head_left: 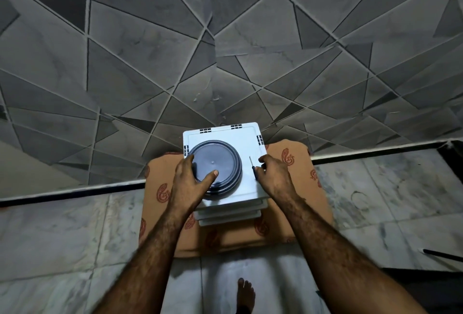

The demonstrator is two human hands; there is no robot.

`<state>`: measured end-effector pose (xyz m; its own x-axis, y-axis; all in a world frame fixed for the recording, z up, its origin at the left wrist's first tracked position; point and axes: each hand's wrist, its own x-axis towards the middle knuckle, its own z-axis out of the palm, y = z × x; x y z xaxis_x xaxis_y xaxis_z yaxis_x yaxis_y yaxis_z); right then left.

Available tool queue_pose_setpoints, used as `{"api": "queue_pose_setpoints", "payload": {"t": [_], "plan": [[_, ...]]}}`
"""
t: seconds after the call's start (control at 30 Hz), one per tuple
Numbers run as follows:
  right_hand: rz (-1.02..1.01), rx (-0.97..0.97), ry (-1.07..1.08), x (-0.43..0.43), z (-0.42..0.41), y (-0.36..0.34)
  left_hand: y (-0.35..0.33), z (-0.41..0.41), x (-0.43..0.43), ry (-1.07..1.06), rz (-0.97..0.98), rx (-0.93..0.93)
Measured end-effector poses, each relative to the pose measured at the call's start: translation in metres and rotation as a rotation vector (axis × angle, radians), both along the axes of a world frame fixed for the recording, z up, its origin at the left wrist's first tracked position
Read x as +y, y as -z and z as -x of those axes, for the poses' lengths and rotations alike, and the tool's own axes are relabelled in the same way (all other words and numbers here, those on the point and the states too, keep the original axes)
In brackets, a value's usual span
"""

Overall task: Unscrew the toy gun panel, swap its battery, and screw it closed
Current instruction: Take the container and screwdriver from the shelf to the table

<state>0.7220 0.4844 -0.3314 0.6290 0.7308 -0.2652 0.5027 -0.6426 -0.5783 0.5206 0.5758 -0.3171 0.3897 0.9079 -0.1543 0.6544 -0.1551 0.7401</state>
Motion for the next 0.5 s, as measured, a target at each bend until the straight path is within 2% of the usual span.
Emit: {"api": "queue_pose_setpoints", "payload": {"t": [0.27, 0.5], "plan": [[0.093, -0.05, 0.031, 0.016, 0.005, 0.017, 0.018, -0.004, 0.02, -0.066, 0.013, 0.013], [0.156, -0.108, 0.012, 0.02, 0.007, 0.027, 0.023, -0.006, 0.023, -0.188, 0.102, 0.019]]}}
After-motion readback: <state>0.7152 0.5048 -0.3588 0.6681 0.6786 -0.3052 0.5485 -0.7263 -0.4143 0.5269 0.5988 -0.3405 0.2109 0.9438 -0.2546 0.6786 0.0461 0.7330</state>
